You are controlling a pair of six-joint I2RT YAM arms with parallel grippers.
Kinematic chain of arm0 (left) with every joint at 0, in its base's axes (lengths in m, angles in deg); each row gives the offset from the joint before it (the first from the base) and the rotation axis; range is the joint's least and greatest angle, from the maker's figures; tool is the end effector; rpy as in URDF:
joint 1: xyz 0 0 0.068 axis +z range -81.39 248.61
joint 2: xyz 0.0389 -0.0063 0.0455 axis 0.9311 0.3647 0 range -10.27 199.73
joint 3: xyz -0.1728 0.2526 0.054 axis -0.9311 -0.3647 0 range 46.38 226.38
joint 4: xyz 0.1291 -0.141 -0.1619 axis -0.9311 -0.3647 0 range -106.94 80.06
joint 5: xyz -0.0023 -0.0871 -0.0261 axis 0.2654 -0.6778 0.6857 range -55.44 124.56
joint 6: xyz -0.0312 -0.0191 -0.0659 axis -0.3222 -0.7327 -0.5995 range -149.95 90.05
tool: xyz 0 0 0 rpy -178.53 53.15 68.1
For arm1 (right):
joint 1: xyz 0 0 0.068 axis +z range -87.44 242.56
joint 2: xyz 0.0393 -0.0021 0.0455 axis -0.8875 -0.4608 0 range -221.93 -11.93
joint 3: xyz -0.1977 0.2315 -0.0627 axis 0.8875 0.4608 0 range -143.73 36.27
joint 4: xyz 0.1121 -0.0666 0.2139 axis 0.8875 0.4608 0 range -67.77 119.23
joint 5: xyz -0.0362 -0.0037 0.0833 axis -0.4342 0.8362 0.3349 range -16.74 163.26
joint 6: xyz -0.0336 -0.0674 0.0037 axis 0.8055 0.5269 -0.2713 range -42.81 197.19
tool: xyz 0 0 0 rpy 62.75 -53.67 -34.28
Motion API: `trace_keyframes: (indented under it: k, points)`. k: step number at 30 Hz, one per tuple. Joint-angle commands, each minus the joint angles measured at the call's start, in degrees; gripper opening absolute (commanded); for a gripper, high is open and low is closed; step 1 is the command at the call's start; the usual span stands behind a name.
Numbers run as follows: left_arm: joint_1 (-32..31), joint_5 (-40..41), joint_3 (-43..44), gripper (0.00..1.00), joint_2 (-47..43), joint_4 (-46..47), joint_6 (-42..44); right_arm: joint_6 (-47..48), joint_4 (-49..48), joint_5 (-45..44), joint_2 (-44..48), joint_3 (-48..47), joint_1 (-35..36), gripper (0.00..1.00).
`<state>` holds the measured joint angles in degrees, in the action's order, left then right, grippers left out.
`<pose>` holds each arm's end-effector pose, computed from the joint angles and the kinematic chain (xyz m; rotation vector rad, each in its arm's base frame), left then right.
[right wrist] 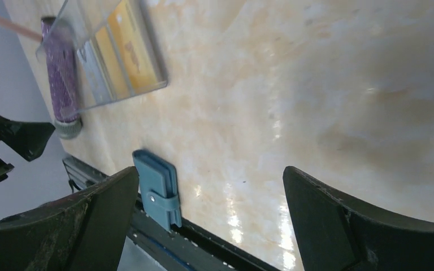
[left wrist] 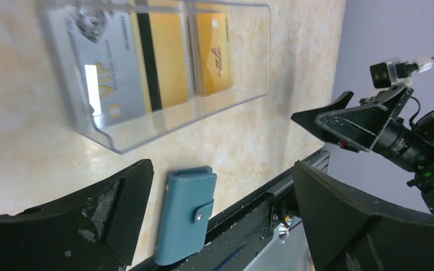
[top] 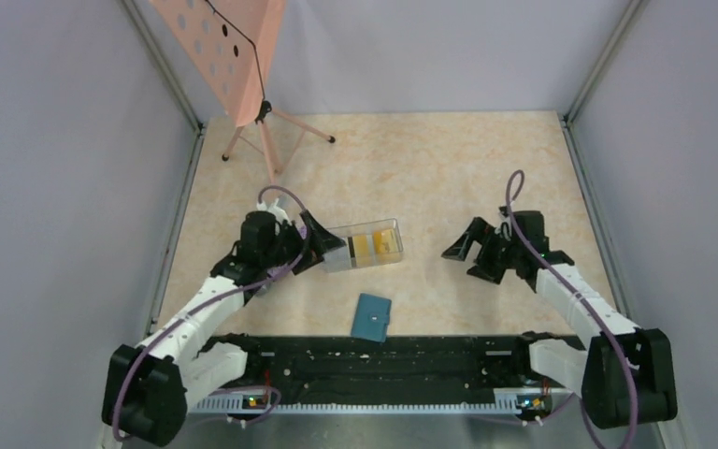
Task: Put the credit cards into the card holder
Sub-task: Reset both arms
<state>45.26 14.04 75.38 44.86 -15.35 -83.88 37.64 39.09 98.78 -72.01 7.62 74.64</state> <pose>0.1716 -0.0983 0.2434 -0.3825 2.2845 -1.1309 0.1766 0.0659 0.2077 0.3867 2.4965 0.9306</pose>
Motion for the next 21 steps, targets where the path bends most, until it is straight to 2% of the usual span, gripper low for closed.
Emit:
trace_keyframes:
  k: [1,3,6,9,12,14,18,21]
  points:
    - [13.25,-11.79,5.3,0.99,3.16,-0.05,8.44,6.06,-0.97,6.27,-3.37,-3.41,-11.39,0.99]
    - [20.67,-15.72,5.94,0.99,4.76,-0.08,10.42,7.23,-0.76,4.38,-5.84,-3.82,-16.33,0.99]
    - [31.89,-19.3,6.68,0.99,6.35,-0.22,13.0,9.07,-0.02,-2.02,-9.09,-5.39,-19.13,0.99]
    - [38.45,-16.33,8.97,0.99,7.01,-4.32,18.44,10.2,-1.15,-10.4,-9.51,-6.64,-19.2,0.99]
    - [39.23,-6.79,13.64,0.99,7.06,-12.51,28.76,11.57,-3.5,-18.88,-7.78,-6.57,-19.18,0.99]
    - [39.18,-1.55,13.75,0.99,6.38,-12.52,31.93,13.03,-5.97,-23.69,-5.9,-5.26,-19.15,0.99]
    - [39.13,5.86,9.37,0.99,2.14,-5.98,36.84,15.16,-16.79,-31.18,0.03,2.36,-19.11,0.98]
    - [39.09,9.74,-0.53,0.99,-2.48,6.85,40.15,17.61,-26.87,-37.18,5.41,9.43,-19.17,0.97]
